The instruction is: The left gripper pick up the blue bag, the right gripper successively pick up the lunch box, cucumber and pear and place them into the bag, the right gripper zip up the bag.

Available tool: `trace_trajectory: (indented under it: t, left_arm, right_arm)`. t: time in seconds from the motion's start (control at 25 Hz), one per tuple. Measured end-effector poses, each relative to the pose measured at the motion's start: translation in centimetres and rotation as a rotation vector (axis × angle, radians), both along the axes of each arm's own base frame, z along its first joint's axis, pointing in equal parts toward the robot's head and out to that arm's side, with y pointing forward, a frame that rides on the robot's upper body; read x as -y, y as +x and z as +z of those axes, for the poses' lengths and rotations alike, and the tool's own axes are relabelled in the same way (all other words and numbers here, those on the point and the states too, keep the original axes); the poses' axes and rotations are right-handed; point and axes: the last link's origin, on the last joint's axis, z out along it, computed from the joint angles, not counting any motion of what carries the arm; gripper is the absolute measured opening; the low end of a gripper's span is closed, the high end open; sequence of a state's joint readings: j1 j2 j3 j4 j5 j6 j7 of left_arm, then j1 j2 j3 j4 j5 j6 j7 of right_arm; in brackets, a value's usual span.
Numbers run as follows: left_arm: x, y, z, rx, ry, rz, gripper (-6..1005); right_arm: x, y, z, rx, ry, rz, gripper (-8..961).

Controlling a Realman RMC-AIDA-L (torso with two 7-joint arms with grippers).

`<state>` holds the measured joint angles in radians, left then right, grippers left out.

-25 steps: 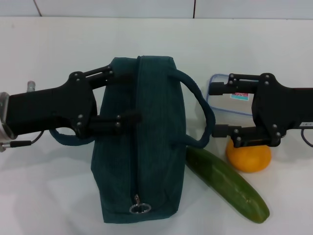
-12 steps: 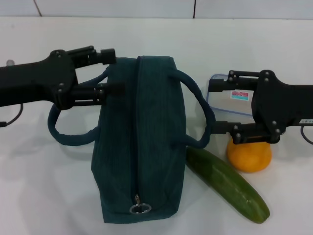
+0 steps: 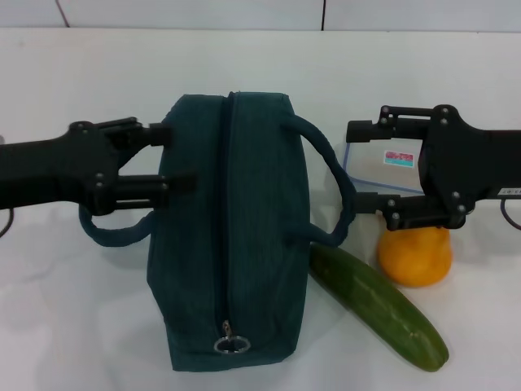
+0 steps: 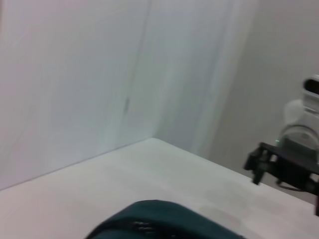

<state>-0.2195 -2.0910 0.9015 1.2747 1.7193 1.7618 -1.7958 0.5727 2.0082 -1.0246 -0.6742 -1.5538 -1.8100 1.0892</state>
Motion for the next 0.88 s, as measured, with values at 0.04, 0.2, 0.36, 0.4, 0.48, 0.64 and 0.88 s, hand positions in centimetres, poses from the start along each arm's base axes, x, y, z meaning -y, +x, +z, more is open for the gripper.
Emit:
trace_trajectory:
  t: [0.04, 0.2, 0.36, 0.4, 0.48, 0.64, 0.88]
  left_arm:
    - [0.0, -0.2, 0.1, 0.001, 0.008, 0.010, 848]
    - [0.2, -1.1, 0.1, -0.003, 0.035, 0.052, 847]
    - [0.0, -1.5, -0.5, -0.004, 0.025, 0.074, 847]
    - [0.0, -1.5, -0.6, -0.002, 0.024, 0.075, 847]
    - [-0.1, -1.5, -0.6, 0.004, 0.030, 0.068, 847]
    - [-0.1, -1.5, -0.6, 0.005, 0.041, 0.057, 848]
    - [-0.5, -1.9, -1.5, 0.020, 0.052, 0.034, 848]
  right_arm:
    - [0.0, 0.0, 0.0, 0.000, 0.001, 0.000, 726]
    - [-0.3, -0.2, 0.0, 0.005, 0.008, 0.002, 726]
    - [-0.5, -0.3, -0.1, 0.011, 0.015, 0.000, 725]
    - [-0.5, -0.3, -0.1, 0.012, 0.016, 0.002, 725]
    - [-0.5, -0.3, -0.1, 0.014, 0.017, 0.002, 725]
    - [-0.6, -0.4, -0.1, 0.018, 0.021, 0.001, 725]
    - [-0.7, -0.4, -0.2, 0.021, 0.029, 0.001, 725]
